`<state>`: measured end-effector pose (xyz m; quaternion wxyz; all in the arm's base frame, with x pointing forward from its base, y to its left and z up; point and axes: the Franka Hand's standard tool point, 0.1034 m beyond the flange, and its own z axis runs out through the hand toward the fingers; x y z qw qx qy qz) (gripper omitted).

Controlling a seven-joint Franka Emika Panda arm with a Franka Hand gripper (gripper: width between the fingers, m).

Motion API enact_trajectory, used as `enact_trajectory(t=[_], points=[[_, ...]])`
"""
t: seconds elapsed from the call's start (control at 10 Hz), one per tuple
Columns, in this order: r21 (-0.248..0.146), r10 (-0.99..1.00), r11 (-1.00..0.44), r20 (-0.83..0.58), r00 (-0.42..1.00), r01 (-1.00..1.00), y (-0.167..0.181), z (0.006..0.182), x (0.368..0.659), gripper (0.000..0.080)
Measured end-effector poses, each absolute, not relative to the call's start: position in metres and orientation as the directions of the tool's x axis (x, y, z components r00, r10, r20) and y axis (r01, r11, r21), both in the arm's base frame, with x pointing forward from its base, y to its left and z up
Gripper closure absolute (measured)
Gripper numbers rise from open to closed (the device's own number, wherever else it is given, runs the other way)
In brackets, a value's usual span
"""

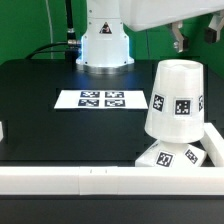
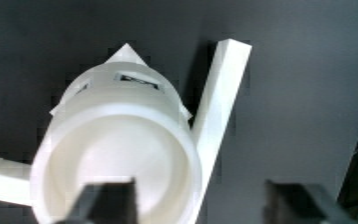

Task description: Assemble lamp

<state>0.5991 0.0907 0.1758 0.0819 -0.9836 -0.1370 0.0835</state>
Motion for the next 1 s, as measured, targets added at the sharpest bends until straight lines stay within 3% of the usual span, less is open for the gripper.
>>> enact_trajectory(t=[0.1,0.2,0.3,0.5,1.0], points=[[-0.184,0.283,-0.949,-0.141,0.949,0.256,0.090,0.177,0.599,0.0168],[-0.182,0.283,-0.949,-0.140,0.949,0.256,0.089,0.183,0.599,0.0168],[-0.184,0.287,-0.949,-0.150,0.946,0.258,0.088,0.193,0.596,0.0114],[-0.161,0.282,-0.953,-0.173,0.944,0.255,0.089,0.217,0.591,0.0104],[-0.162,0.283,-0.953,-0.175,0.943,0.256,0.089,0.215,0.590,0.0101]])
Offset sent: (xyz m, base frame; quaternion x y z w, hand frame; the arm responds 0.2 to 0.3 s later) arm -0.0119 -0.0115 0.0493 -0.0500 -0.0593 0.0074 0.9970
